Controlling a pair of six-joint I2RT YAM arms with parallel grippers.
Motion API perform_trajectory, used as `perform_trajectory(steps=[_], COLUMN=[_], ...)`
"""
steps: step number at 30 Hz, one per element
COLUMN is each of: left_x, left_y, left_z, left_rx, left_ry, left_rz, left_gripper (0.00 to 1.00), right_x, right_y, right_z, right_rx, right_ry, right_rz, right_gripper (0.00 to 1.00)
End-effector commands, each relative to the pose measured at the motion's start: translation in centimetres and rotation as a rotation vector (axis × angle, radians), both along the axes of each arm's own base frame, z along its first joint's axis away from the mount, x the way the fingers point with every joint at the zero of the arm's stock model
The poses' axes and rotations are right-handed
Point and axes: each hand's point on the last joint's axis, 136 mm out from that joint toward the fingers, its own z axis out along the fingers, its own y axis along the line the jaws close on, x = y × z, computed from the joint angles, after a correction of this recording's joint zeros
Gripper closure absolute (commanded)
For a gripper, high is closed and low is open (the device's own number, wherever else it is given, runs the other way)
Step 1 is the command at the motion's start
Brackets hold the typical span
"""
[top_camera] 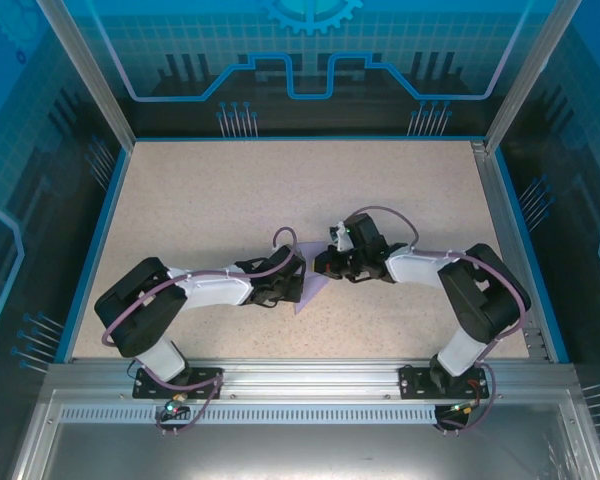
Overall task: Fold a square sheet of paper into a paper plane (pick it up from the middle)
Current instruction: Third fold the triangle at the center of the table.
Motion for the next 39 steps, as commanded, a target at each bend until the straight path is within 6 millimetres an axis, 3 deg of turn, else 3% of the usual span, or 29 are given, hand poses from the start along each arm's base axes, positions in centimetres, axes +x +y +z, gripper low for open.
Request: perform_trajectory(steps=[1, 11, 15, 18, 20, 24, 31, 36, 39], left_x=[-1.1, -1.0, -0.8, -0.3, 0.1, -0.2, -3.4, -3.8, -3.6], left_y=[1.1, 0.9, 0.8, 0.9, 1.3, 1.5, -3.0, -4.8, -5.0], left_z=[-1.4, -1.1, -0.2, 1.4, 2.9, 5.6, 7.9, 7.0, 5.3], left_rx=[0.067, 0.061, 0.055, 0.048, 0.044, -0.025, -0.428, -0.542, -0.508], left_ry=[0.065, 0.063, 0.047, 0.017, -0.011, -0.018, 0.142, 0.231, 0.271], left_rz=[-0.020, -0.024, -0.021, -0.005, 0.026, 0.097, 0.095, 0.118, 0.144], left_gripper=[1.00, 1.00, 0.97, 0.86, 0.69, 0.60, 0.72, 0.75, 0.77], right_x=[-1.0, -2.2, -2.6, -2.5, -2.5, -2.5, -2.5, -2.6, -2.6], right_y=[0.5, -1.2, -2.0, -2.1, -2.2, -2.4, -2.6, -2.7, -2.8], right_z=[-1.5, -6.2, -6.9, -6.8, -7.0, -7.0, -6.9, -7.0, -7.1], right_rx=[-0.004, -0.110, -0.147, -0.153, -0.154, -0.153, -0.161, -0.169, -0.170], right_ry=[0.050, 0.124, 0.141, 0.142, 0.149, 0.152, 0.156, 0.160, 0.161], right_rz=[0.008, -0.007, -0.019, -0.032, -0.041, -0.062, -0.065, -0.067, -0.068], right_gripper=[1.00, 1.00, 1.00, 1.00, 1.00, 1.00, 1.00, 1.00, 1.00])
